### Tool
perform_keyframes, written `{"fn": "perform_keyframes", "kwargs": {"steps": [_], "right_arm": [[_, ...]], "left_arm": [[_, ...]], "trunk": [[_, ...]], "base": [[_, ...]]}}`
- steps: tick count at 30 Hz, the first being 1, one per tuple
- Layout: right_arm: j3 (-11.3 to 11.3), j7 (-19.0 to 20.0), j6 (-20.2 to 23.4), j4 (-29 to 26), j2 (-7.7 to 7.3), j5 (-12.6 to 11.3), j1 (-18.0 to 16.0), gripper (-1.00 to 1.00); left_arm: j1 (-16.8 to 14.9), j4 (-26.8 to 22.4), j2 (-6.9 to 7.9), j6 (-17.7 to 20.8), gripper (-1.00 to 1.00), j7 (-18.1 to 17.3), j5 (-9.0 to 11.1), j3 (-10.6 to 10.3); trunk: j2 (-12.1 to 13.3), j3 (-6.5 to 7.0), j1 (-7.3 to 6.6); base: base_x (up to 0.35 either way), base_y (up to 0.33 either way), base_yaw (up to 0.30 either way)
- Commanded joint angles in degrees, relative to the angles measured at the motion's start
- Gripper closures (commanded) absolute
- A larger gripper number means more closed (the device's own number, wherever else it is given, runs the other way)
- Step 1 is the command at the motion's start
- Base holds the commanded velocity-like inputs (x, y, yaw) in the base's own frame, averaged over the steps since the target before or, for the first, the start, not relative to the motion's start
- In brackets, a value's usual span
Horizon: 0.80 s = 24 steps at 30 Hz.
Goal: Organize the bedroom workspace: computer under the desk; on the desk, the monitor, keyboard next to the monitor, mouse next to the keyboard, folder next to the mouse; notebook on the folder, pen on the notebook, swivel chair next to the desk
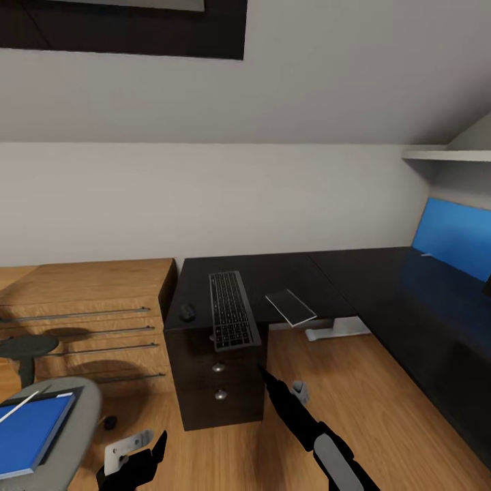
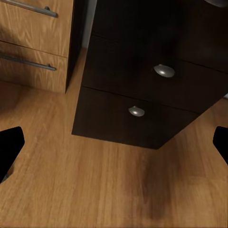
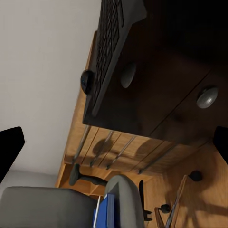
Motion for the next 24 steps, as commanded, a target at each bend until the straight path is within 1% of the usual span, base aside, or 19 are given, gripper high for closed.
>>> {"fn": "perform_keyframes", "kwargs": {"steps": [1,15,24], "right_arm": [[0.01,0.10,0.38,0.02,0.00,-0.61,-0.04,-1.00],[0.01,0.30,0.41,-0.14,0.00,-0.61,-0.04,-1.00],[0.13,4.96,0.63,-0.67,0.00,-0.41,-0.04,-1.00]], "left_arm": [[0.01,-0.11,-0.03,0.30,-1.00,0.21,0.60,0.03],[0.02,-0.06,-0.03,0.32,-1.00,0.26,0.60,0.03],[0.02,-0.07,-0.03,0.29,-1.00,0.25,0.60,0.03]], "trunk": [[-0.44,-0.23,0.23],[-6.06,-2.74,3.30],[-9.67,-4.36,5.28]], "base": [[0.000,0.000,0.000],[0.000,0.000,0.000],[0.000,0.000,0.000]]}}
